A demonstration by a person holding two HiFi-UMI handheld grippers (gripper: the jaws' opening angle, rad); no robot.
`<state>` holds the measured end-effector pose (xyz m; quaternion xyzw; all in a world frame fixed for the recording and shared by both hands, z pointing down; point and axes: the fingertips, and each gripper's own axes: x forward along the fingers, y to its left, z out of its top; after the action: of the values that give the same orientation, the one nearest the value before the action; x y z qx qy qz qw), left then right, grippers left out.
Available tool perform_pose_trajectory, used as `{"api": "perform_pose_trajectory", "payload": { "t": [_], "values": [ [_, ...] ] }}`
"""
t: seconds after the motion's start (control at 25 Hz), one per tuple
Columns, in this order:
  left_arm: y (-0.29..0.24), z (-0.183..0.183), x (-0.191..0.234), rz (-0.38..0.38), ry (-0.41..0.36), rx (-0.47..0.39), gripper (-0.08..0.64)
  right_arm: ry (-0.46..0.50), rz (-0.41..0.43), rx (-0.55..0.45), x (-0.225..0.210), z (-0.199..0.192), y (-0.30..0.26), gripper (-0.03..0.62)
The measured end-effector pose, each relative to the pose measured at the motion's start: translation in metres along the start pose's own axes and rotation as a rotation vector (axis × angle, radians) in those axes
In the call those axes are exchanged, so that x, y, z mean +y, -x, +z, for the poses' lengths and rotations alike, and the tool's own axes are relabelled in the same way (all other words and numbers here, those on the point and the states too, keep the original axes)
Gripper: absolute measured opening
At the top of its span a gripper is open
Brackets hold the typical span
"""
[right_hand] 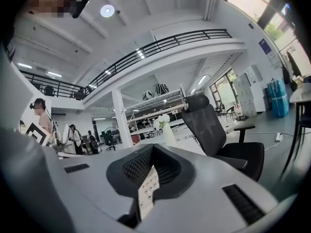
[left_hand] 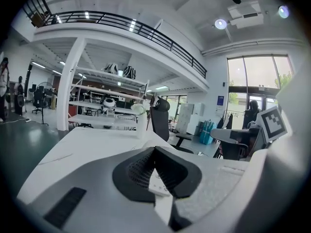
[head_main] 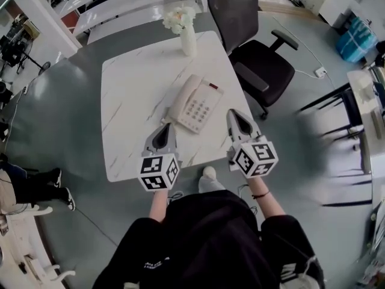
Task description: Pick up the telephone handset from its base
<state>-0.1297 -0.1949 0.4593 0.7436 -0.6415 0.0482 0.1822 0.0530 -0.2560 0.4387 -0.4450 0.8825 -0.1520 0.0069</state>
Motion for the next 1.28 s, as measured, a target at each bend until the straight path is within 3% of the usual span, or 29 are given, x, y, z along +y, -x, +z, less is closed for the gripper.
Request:
{"api": "perform_pose_trajectory", "payload": {
  "t": [0.28,0.68,1.04,1.28],
  "values": [
    [-0.042,0.002,0.007,0.047,0.007,0.025,-0.002,0.032,0.012,0.045,-0.033,-0.006,-0.032,-0.009],
    [-0.08,-0.007,0.023,0.087,-0.013,0.085,-0.002,0.02,0.049,0.075,-0.045,-0.016,-0.059,-0.009],
    [-0.11,-0.007,0.032,0.031,-0.088,0.172,-0.002,-0.01,0.016,0.106,-0.048,-0.026,-0.078,-0.009],
    [-0.135,-0.005,0.035,-0.043,-0.16,0.183,0.0,-0.018,-0.014,0.114,-0.055,-0.035,-0.088,-0.009]
  ]
}}
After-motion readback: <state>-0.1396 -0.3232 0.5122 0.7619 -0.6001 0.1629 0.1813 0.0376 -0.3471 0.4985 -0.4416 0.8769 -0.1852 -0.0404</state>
